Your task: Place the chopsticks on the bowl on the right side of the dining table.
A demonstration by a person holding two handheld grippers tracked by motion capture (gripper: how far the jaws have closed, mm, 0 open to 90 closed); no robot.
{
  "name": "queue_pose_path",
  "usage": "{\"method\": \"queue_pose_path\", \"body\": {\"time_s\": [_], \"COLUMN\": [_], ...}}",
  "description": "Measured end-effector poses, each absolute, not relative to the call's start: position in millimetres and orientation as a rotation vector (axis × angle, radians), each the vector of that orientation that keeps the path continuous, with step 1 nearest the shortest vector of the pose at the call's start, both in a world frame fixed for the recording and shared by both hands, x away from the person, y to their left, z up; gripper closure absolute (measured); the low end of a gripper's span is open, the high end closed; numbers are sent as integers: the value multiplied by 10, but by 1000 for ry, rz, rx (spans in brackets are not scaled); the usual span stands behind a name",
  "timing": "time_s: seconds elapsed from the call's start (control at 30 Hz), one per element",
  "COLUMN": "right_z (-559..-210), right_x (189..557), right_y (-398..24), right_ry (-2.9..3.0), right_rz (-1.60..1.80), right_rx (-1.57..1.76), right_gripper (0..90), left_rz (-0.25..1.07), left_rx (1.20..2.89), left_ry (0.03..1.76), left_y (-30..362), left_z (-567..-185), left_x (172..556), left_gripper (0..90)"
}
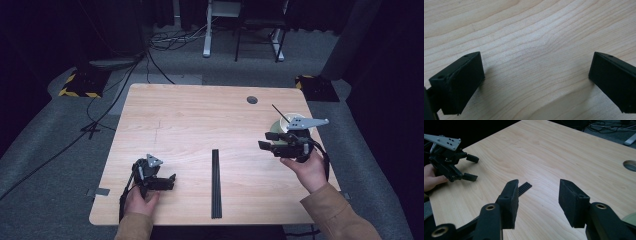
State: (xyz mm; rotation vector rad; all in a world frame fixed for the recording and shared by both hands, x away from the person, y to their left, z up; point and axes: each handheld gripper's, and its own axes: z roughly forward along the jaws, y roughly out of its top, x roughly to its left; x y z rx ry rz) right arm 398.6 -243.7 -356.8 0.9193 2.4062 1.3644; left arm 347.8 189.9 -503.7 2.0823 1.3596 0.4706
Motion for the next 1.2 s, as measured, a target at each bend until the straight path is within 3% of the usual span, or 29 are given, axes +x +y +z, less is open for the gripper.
{"method": "queue_pose_path", "body": {"time_s": [0.6, 1.2], "right_z": [-4084, -4646], "right_x": [3624, 3493], "right_y": [-1951, -1502], "right_ry": [2469, 2566], "right_rz": [1608, 1322], "right_rx": [955, 866], "right_gripper": [508, 508], "left_rz": [471, 468], "left_rx": [2078, 2077], "left_ry": [1357, 1355], "left_y": [1898, 1899], "left_z": [-5041, -5041], "left_x": [3477, 3477], "left_gripper": [3, 3]}}
